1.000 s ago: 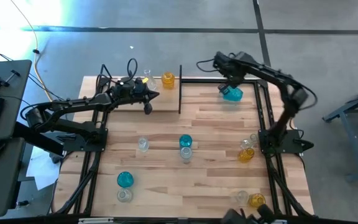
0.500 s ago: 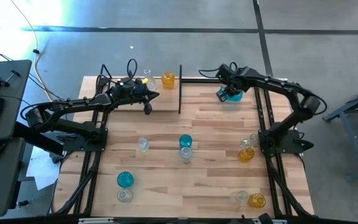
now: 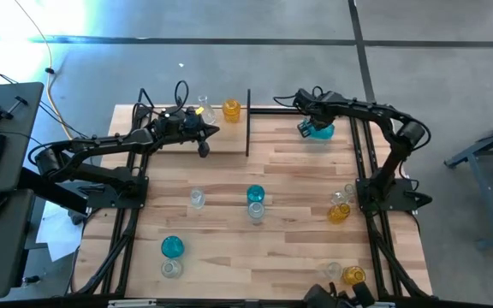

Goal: Sort vases onto shelf
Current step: Put the blue vase on the shelf

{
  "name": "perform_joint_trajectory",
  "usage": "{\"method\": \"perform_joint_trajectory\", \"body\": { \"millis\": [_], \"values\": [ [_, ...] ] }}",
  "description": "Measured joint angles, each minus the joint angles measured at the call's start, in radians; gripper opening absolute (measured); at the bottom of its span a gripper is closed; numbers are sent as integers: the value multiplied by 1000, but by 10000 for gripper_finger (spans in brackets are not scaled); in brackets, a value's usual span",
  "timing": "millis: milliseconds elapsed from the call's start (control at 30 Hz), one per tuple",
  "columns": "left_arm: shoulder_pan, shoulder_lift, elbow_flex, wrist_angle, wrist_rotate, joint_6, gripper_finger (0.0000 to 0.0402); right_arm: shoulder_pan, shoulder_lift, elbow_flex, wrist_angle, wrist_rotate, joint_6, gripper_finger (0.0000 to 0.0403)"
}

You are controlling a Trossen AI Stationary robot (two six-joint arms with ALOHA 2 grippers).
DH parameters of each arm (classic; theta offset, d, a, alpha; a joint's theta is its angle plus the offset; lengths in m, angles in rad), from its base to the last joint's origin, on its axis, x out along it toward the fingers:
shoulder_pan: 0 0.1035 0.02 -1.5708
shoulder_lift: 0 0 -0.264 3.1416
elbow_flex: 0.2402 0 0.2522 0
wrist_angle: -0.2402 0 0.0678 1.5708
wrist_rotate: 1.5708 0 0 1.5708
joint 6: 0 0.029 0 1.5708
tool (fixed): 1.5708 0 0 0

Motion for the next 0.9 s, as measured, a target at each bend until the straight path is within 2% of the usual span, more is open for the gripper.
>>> {"method": "perform_joint_trajectory", "body": {
  "millis": [233,433,667,900],
  "values": [
    [0,0,0,0,0,0,0,36,6,3,-20,-35,8,0],
    [0,0,0,0,0,0,0,104,4,4,-96,-121,66,0],
    [0,0,1,-2,0,0,0,206,5,4,-197,-182,144,0],
    [0,0,1,-2,0,0,0,324,-16,0,-246,-297,171,0]
  ]
}}
